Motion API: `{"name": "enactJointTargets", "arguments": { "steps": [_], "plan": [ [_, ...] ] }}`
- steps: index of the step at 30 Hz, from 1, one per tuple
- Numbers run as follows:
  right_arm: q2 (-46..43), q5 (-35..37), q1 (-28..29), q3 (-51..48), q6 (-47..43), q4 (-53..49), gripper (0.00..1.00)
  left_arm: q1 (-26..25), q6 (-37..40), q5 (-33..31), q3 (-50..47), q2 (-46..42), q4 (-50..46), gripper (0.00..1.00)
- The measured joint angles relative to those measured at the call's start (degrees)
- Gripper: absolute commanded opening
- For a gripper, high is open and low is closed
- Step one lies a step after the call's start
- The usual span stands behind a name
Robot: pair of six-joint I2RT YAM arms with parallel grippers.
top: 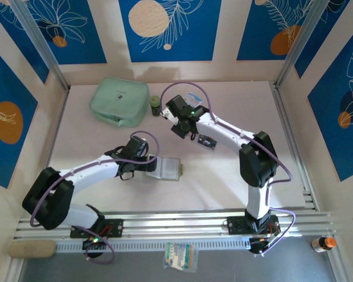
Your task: Put the credit cards into the card holder
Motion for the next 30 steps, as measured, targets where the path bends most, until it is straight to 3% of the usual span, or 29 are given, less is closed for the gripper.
{"name": "enactJointTargets", "arguments": {
  "steps": [8,15,20,30],
  "plan": [
    [-10.8,-9.6,0.7,-6.2,18.6,1.7,0.00,0.0,0.5,0.0,1.1,-0.3,-0.5,1.00],
    [-19.5,-22.6,0.8,-25.9,41.4,14.3,0.00,0.0,1.8,0.0,1.4,1.4,-0.9,1.00],
    [-20.5,-29.5,1.1,-39.4,54.6,26.7,0.00,0.0,1.8,-0.5,1.2,1.4,-1.7,1.00],
    [-18.4,-36.9,2.3,-43.8,65.3,41.9,0.00,0.0,1.0,-1.6,-1.1,1.4,-2.7,1.00]
  ]
}}
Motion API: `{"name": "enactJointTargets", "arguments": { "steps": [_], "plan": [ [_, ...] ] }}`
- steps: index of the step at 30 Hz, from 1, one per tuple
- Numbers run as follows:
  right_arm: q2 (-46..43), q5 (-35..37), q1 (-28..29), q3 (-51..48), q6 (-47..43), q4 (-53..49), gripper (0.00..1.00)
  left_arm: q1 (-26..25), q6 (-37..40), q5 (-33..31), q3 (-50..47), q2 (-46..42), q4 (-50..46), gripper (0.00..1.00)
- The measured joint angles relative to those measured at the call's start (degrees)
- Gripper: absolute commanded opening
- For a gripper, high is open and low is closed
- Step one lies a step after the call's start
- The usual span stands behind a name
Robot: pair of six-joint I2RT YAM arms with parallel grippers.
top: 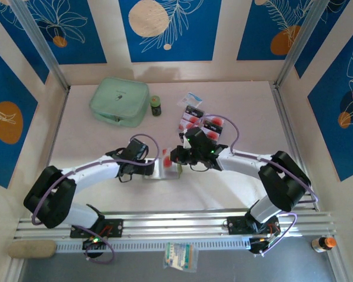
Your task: Put the credit cards into the card holder
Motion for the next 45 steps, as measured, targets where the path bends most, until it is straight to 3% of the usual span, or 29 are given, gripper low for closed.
{"name": "enactJointTargets", "arguments": {
  "steps": [22,35,45],
  "plan": [
    [11.1,-4.7,1.9,0.8,2.5,6.9,0.00,0.0,-2.4,-0.1,3.1,-2.6,-2.4,1.00],
    [11.2,-4.7,1.9,0.8,3.8,8.4,0.00,0.0,-4.3,2.5,1.2,-2.6,-0.8,1.00],
    [9.7,-4.8,0.7,-1.3,4.1,9.3,0.00,0.0,-6.2,1.0,-0.2,1.1,-1.2,1.00]
  ]
}}
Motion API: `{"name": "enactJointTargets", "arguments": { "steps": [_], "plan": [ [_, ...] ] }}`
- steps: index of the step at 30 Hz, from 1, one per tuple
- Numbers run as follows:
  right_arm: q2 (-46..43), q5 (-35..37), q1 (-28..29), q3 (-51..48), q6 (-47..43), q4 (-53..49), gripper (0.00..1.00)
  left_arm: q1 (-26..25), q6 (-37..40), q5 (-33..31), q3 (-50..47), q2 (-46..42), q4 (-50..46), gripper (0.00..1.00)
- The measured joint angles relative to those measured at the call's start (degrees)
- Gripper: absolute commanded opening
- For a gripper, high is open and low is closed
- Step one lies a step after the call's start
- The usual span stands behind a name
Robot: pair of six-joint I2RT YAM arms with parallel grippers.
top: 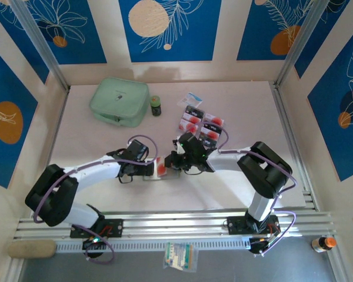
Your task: Put the credit cards into the card holder
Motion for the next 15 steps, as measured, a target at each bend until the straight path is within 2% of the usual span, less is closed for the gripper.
{"name": "enactJointTargets", "arguments": {
  "steps": [7,15],
  "plan": [
    [-4.0,0.2,-3.1,-3.3,0.0,2.2,0.00,-0.1,-0.9,-1.5,-0.4,0.0,-0.4,1.00],
    [-4.0,0.3,-3.0,-4.0,0.3,7.0,0.00,-0.1,-1.2,-2.2,-0.9,0.0,-0.4,1.00]
  ]
}}
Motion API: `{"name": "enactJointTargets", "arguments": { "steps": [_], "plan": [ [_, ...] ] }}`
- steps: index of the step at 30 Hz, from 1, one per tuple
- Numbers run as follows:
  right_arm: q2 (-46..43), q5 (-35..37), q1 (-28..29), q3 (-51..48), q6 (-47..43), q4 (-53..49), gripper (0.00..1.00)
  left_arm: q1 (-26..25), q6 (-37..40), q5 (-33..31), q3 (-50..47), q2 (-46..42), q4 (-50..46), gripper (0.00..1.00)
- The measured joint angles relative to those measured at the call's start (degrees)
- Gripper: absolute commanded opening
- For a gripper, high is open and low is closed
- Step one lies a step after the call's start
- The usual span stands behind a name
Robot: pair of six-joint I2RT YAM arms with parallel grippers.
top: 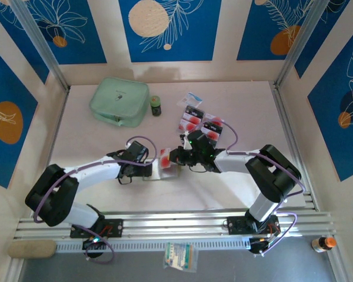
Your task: Put the credit cards into the card holder
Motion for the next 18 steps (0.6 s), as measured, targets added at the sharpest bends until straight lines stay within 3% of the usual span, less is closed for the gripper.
{"name": "enactJointTargets", "arguments": {
  "steps": [18],
  "plan": [
    [3.1,2.5,2.3,-2.6,1.8,6.3,0.00,0.0,0.0,-0.3,0.0,0.0,0.0,1.00]
  ]
}}
